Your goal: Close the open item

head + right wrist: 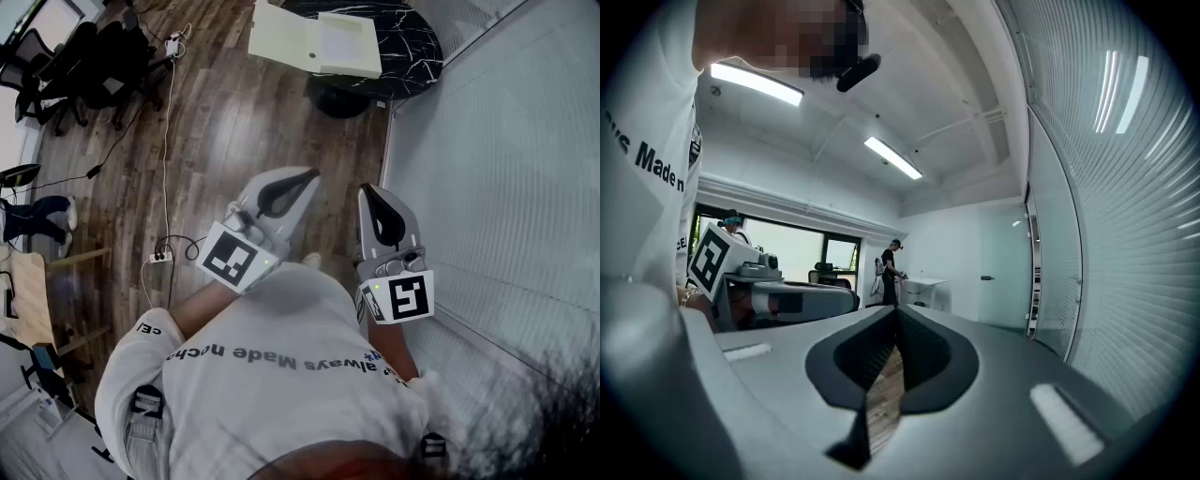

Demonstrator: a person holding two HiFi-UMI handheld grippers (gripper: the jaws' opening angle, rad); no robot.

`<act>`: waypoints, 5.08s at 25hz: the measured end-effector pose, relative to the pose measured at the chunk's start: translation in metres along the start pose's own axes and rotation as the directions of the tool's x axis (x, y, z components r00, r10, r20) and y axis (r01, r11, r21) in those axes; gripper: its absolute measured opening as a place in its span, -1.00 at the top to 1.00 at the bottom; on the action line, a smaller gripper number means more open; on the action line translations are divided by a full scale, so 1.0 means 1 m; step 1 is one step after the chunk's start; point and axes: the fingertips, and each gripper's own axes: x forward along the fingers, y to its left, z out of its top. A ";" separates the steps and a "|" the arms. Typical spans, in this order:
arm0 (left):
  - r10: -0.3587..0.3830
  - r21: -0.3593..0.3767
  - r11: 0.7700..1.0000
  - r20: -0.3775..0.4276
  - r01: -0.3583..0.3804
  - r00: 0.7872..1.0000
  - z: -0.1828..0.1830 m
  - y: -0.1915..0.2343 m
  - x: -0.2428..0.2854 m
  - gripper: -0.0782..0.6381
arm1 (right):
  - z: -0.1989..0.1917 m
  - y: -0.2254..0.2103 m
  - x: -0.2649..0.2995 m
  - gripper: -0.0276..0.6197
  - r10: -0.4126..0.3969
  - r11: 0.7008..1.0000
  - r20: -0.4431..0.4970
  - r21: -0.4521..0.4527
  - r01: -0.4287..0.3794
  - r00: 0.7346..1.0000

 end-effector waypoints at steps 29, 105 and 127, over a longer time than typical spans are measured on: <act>0.039 0.000 0.999 -0.070 -0.039 0.997 -0.029 0.094 0.205 0.77 | -0.022 -0.193 0.108 0.91 0.016 0.999 0.020 0.035 -0.016 1.000; 0.504 -0.603 0.401 -0.483 -0.690 0.716 -0.457 0.565 0.254 0.24 | -0.067 -0.435 0.473 0.91 0.200 0.979 -0.082 0.058 -0.196 0.976; 0.426 -0.180 0.823 -0.435 -0.540 0.794 -0.362 0.532 0.339 0.68 | -0.077 -0.453 0.462 0.91 0.172 0.982 -0.083 0.092 -0.164 0.982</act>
